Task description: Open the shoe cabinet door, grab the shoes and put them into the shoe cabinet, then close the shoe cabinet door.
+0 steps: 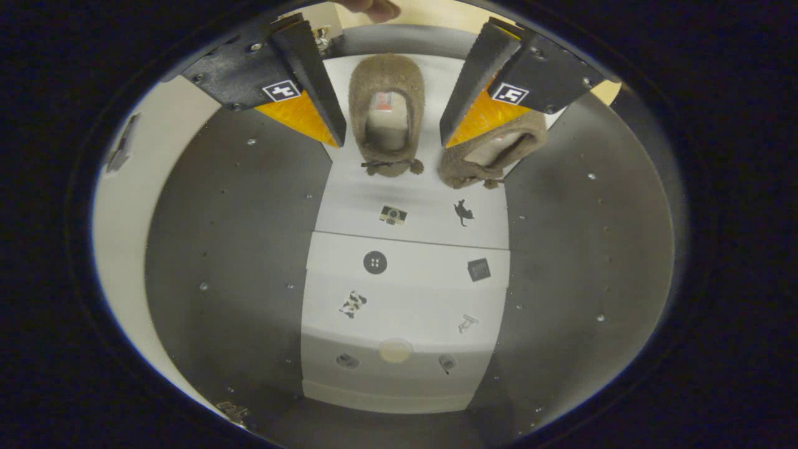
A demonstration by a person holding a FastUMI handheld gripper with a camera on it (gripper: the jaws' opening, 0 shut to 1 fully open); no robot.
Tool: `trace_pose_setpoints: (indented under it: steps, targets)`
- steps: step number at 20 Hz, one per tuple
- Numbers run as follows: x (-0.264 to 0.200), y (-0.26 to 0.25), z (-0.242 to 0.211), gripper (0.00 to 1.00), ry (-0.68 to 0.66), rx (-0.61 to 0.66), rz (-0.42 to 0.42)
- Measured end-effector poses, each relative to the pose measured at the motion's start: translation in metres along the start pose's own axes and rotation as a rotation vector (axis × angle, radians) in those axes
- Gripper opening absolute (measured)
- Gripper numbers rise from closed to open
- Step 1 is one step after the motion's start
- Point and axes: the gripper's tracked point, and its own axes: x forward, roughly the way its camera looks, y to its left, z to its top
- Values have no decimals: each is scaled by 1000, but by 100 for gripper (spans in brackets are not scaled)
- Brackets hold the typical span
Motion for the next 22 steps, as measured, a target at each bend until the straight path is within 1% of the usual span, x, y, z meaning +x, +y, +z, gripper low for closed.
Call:
trace_pose_setpoints:
  steps: [4,5,8,10,12,14,20,22]
  targets:
    - [-68,3,28,96,-58,-22,12]
    - [-87,8,34,97,-66,-15,28]
    - [-163,13,45,97,-75,17,45]
    - [-215,13,57,98,-97,4,62]
    - [-261,5,65,98,-124,-19,57]
    - [-304,5,76,100,-159,-43,96]
    - [-429,-26,78,100,-240,-65,183]
    - [-458,-36,72,100,-264,-90,196]
